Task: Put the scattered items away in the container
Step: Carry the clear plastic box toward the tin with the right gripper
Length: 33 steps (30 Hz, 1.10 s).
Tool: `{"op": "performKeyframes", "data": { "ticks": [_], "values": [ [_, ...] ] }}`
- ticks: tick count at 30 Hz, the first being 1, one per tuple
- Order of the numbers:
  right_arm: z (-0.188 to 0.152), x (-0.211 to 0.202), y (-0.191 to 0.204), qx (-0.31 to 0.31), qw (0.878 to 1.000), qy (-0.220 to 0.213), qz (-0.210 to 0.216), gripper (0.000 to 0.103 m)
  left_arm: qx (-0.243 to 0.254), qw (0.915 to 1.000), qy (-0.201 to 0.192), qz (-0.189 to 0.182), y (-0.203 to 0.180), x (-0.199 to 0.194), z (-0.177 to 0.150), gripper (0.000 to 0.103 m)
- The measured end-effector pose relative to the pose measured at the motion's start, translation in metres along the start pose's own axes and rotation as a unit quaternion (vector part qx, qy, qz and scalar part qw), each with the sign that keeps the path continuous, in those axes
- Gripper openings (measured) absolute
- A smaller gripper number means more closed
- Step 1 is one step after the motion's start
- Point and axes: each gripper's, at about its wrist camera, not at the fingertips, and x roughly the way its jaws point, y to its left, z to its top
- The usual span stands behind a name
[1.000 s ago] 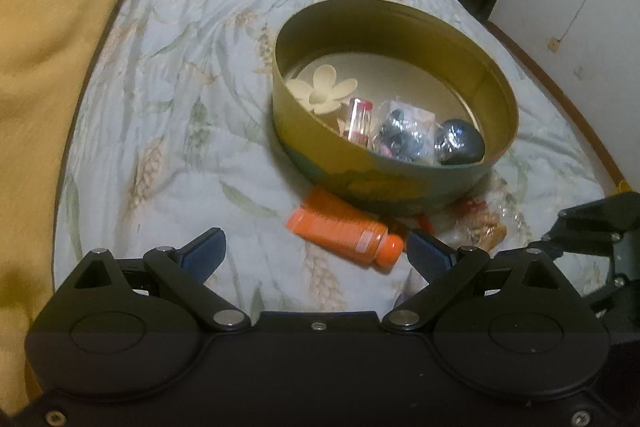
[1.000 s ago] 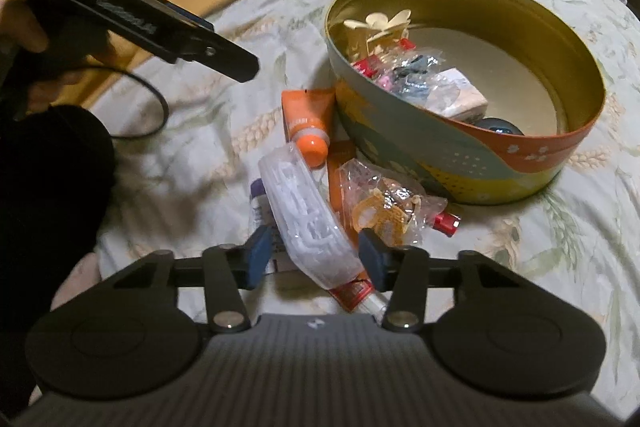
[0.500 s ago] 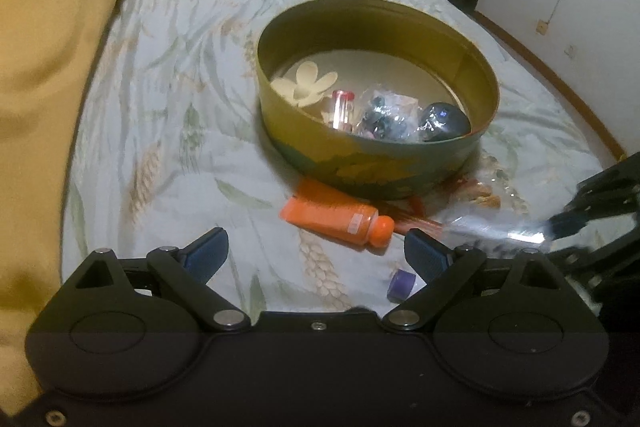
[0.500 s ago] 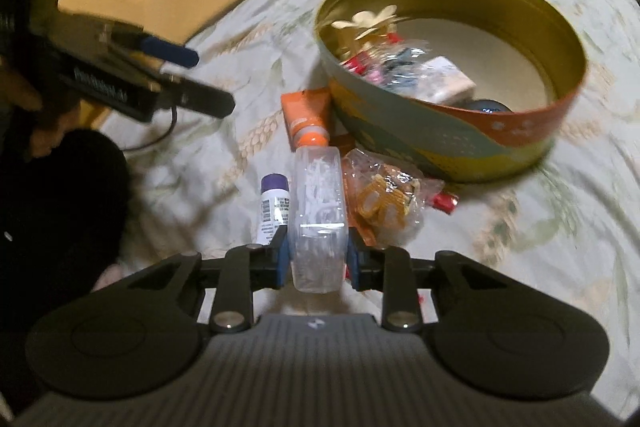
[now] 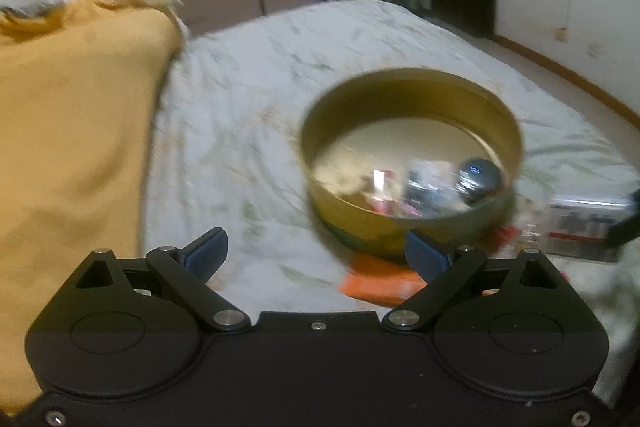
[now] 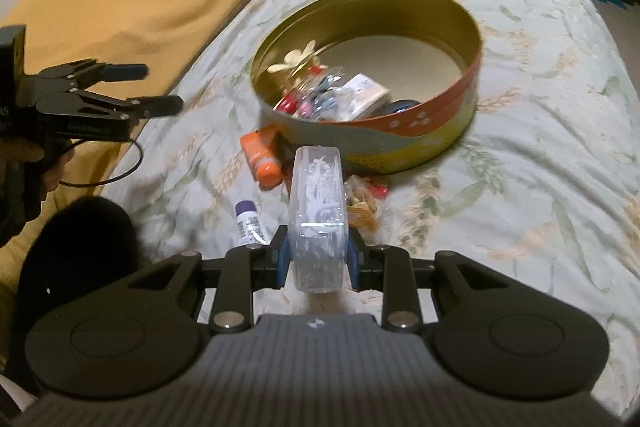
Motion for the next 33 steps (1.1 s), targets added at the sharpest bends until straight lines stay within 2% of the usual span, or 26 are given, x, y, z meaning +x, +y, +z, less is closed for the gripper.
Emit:
{"op": "performKeyframes", "data": {
  "ticks": [3,5,7,12,15,17,19,22,25,26,29,31,33],
  "values": [
    [0.001,-0.007,-0.004,0.006,1.000,-0.007,-0.011,0.031,-0.010,0.9998,-0.016,0.003,0.010,-0.006,0.004,0.095],
    [0.004,-0.013,-0.008,0.013,1.000,-0.015,-0.012,0.031,-0.006,0.9990,-0.043,0.012,0.016,-0.015,0.005,0.097],
    [0.006,-0.018,-0.010,0.015,0.999,-0.022,-0.017,0.031,-0.024,0.9972,-0.071,0.004,0.028,-0.025,0.008,0.099],
    [0.011,-0.020,-0.006,0.011,0.999,-0.027,-0.016,0.031,-0.107,0.9859,-0.117,-0.054,0.062,-0.050,0.021,0.103],
    [0.013,-0.019,-0.002,0.006,0.999,-0.029,-0.014,0.031,-0.159,0.9721,-0.130,-0.114,0.080,-0.058,0.031,0.103],
    [0.014,-0.021,-0.001,0.005,0.999,-0.031,-0.012,0.031,-0.197,0.9630,-0.118,-0.141,0.083,-0.054,0.037,0.103],
    [0.017,-0.021,0.000,0.005,0.999,-0.034,-0.012,0.031,-0.210,0.9571,-0.086,-0.180,0.076,-0.045,0.040,0.103],
    [0.020,-0.022,-0.001,0.008,0.999,-0.037,-0.016,0.032,-0.205,0.9425,-0.008,-0.264,0.049,-0.019,0.033,0.103],
    [0.022,-0.025,-0.006,0.012,0.999,-0.040,-0.025,0.032,-0.201,0.9294,0.063,-0.303,0.022,0.002,0.016,0.102],
    [0.022,-0.027,-0.008,0.014,0.999,-0.041,-0.027,0.032,-0.193,0.9292,0.076,-0.306,0.016,0.006,0.011,0.102],
    [0.023,-0.033,-0.013,0.015,0.998,-0.045,-0.037,0.032,-0.142,0.9456,0.105,-0.273,-0.004,0.011,-0.006,0.102],
    [0.026,-0.036,-0.016,0.016,0.998,-0.050,-0.041,0.032,-0.119,0.9498,0.121,-0.263,-0.017,0.015,-0.017,0.102],
    [0.030,-0.038,-0.018,0.017,0.997,-0.056,-0.043,0.032,-0.078,0.9602,0.123,-0.238,-0.033,0.011,-0.032,0.102]
  ]
}}
